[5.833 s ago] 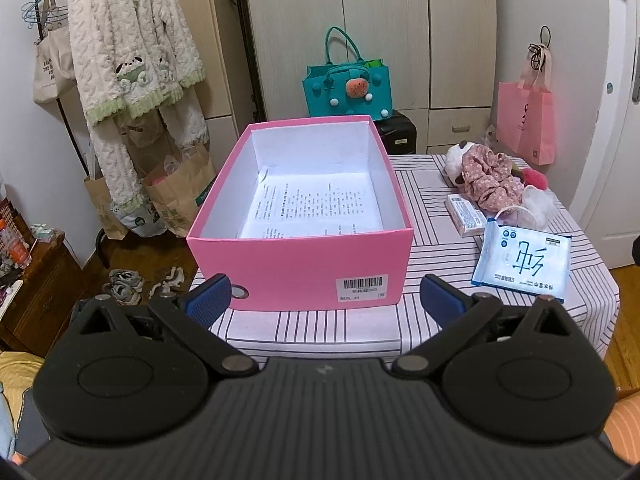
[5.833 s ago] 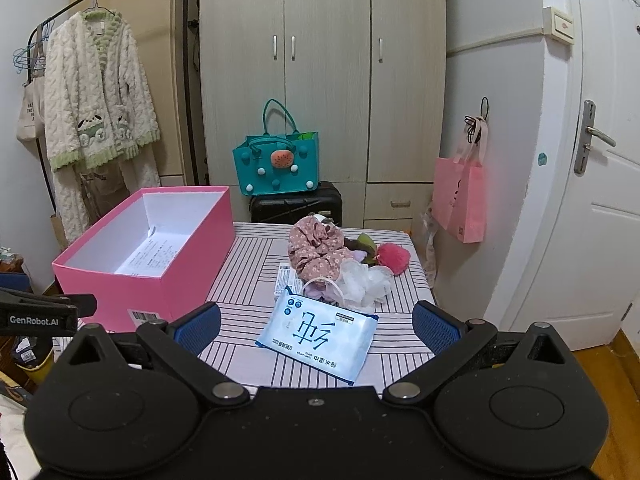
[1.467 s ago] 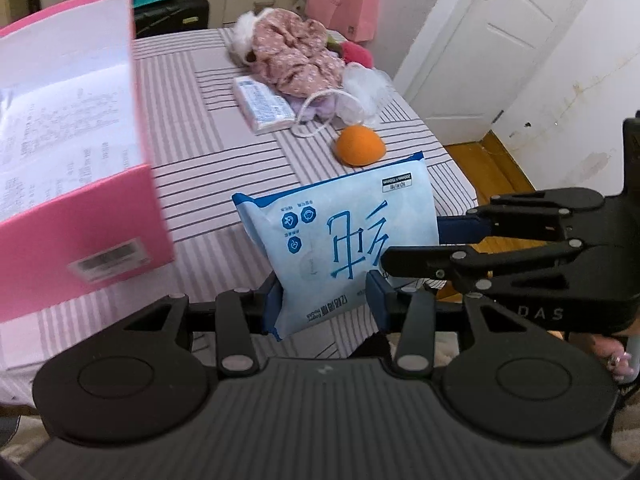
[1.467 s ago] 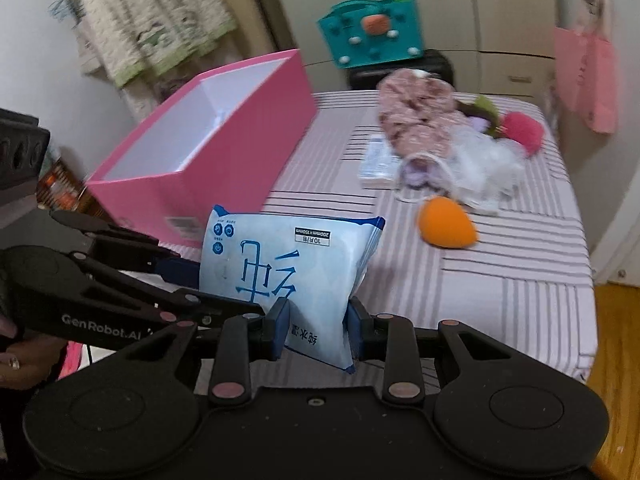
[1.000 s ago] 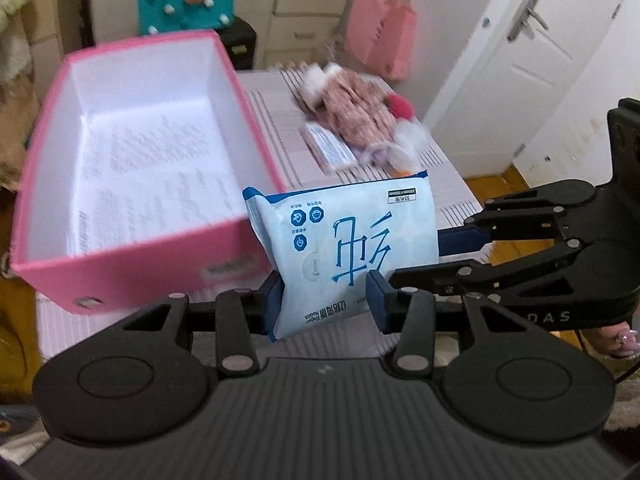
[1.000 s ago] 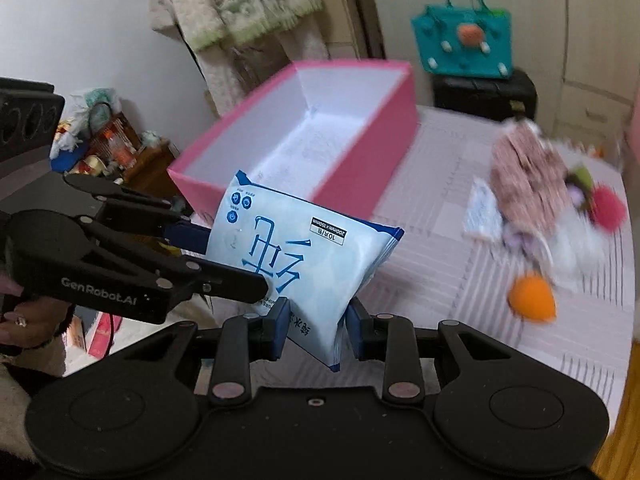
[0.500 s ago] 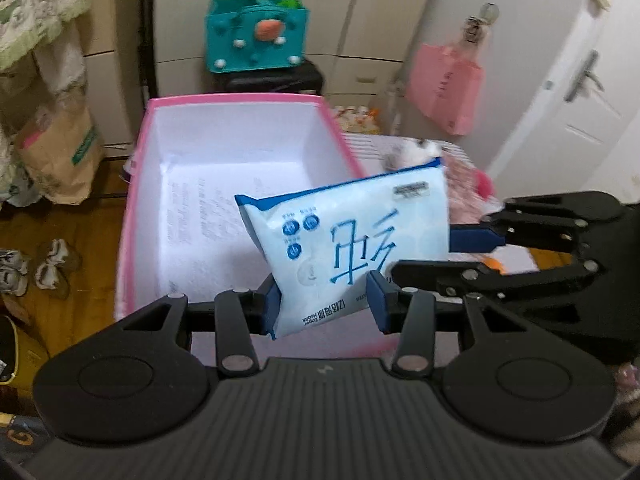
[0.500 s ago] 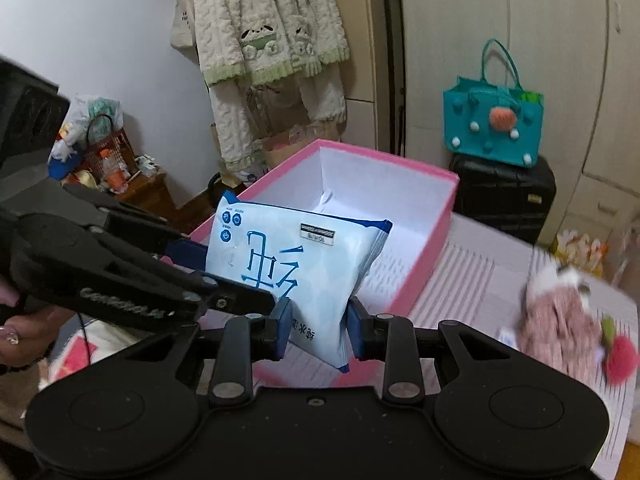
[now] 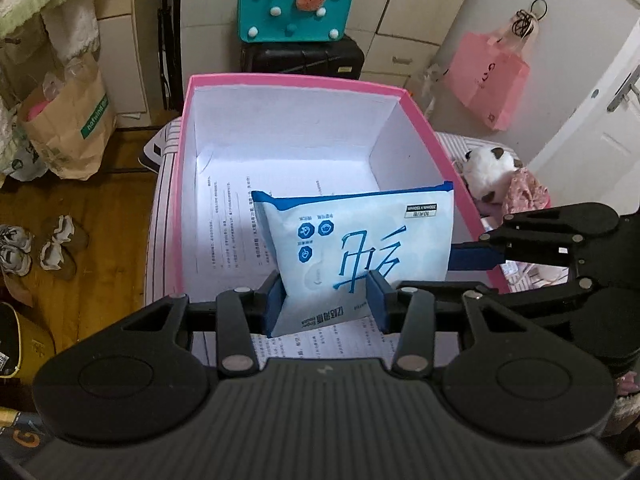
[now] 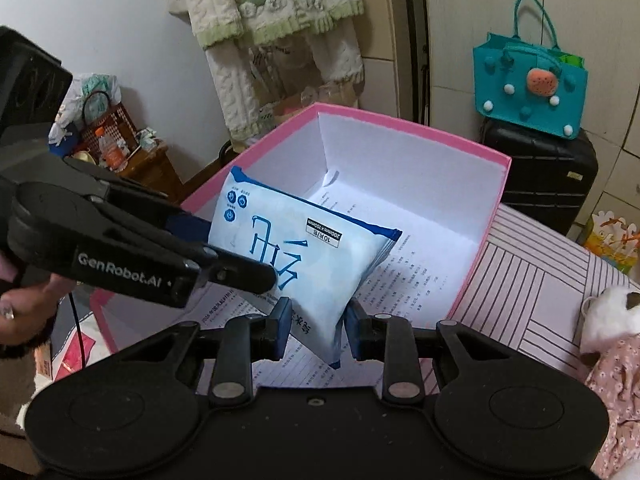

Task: Organize soft objects
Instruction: 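Carry the wet-wipes pack with the left gripper over the pink shoebox, then open the left gripper to drop the wipes pack into the box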

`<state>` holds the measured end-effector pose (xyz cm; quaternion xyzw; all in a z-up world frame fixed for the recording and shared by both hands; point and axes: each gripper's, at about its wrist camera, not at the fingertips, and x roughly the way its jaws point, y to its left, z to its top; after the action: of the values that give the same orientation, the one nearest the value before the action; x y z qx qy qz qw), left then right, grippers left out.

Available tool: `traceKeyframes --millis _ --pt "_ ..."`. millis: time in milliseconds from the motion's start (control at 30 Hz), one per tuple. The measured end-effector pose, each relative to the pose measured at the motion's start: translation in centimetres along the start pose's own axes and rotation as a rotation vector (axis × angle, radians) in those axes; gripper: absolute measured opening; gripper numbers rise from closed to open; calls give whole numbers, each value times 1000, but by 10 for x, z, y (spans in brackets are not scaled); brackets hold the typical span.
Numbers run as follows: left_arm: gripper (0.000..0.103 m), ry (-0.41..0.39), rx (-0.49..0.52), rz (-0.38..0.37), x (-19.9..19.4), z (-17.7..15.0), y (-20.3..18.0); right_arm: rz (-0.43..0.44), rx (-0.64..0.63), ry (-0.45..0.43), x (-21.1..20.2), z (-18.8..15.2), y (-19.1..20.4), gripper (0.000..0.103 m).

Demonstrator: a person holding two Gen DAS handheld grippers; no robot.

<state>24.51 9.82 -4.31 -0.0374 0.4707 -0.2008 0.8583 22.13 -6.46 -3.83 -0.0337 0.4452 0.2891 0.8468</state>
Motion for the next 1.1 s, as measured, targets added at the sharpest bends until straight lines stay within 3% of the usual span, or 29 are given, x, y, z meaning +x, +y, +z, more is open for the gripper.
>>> traceKeyframes --millis 133,367,467,600,767,1100 --pt "40 34 17 9 10 5 0 -37 -19 34 8 0 1 33" --pt "40 89 71 97 26 1 -12 -119 -125 106 16 4 17 35" --pt "44 105 78 126 27 1 -11 -173 -174 95 14 5 19 38" --pt "53 110 115 132 22 -1 -18 -170 -178 70 3 0 20 41" --pt "53 44 179 181 4 -9 -29 -117 -165 35 -16 -7 21 41" --pt "54 -1 212 192 -37 -16 -48 -48 -128 -43 -66 -15 26 41"
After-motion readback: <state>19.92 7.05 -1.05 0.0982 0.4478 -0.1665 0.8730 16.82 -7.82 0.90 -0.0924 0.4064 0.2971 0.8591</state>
